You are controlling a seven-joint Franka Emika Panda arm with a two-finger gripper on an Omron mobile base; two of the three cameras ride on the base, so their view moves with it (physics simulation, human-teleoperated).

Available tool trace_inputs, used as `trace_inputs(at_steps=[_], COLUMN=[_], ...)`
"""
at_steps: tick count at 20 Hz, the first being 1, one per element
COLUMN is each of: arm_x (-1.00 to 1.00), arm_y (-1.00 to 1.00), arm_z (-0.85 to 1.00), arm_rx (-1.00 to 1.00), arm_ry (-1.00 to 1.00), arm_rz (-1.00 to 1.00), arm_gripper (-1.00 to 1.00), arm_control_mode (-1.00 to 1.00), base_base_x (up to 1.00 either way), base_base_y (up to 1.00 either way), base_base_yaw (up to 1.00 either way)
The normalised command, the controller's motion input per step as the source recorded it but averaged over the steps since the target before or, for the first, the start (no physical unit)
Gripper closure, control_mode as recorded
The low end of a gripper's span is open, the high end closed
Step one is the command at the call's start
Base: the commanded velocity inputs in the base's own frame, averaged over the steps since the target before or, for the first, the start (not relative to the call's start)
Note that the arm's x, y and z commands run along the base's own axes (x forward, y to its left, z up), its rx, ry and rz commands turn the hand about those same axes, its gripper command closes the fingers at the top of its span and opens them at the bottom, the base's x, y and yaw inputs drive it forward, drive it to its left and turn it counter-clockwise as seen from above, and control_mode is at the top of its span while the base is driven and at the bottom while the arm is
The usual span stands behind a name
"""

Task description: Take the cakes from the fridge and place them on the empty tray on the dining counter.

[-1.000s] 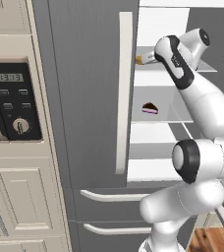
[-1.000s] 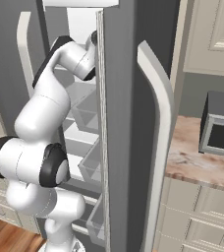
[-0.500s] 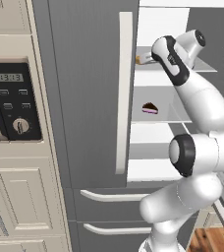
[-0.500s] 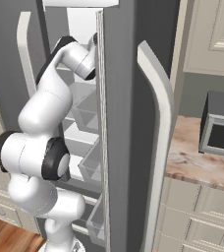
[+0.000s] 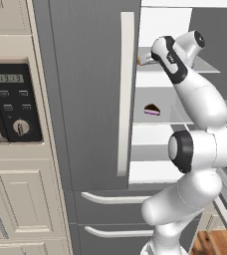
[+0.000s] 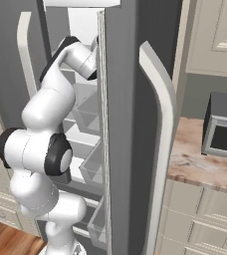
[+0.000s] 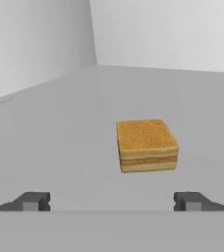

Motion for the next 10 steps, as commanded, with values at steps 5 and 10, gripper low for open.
trace_inputs(at_steps=[5, 10], arm_x=[0.20, 0.20], arm_y=[-0.01, 0.00], arm_z=[-0.03, -0.01], arm_rx=[0.00, 0.00], arm_ry=[0.00, 0.00], arm_rz=[0.00, 0.00], arm_gripper=[-1.00, -1.00], arm_control_mode=[-1.00, -1.00], base_base_x=[0.00, 0.00], base_base_y=[0.00, 0.00], base_base_yaw=[0.00, 0.00])
